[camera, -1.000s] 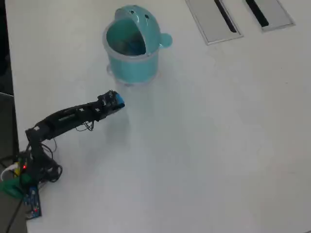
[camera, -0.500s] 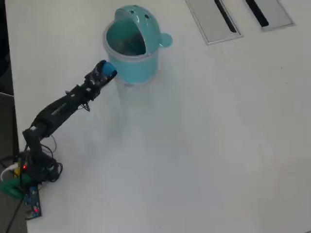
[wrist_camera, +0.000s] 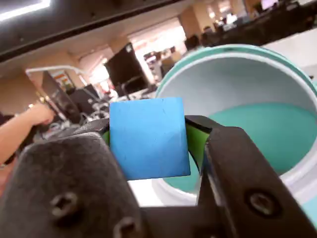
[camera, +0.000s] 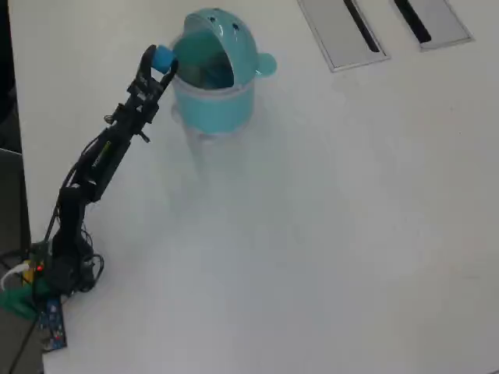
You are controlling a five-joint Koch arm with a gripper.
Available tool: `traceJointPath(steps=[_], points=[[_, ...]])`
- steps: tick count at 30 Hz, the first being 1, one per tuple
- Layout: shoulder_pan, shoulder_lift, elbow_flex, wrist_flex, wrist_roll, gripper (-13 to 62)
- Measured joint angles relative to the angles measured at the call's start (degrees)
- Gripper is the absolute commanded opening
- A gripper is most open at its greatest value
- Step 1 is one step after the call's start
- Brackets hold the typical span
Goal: Grasp RGB lego blocks and put them in the bin one by one.
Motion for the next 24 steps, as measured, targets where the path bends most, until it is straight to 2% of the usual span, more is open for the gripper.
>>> traceJointPath(steps=[3, 5, 16, 19, 24], points=[[-1.1, -9.5, -12.5, 2.3, -1.2, 11.6], [-0.4, -11.6, -15.0, 2.3, -2.8, 11.7], [4.5, -16.6, -15.1, 2.4, -5.5, 12.2], [5.8, -17.1, -15.1, 2.3, -7.6, 20.0], [6.5, -17.5, -15.1, 2.3, -11.0, 26.5]])
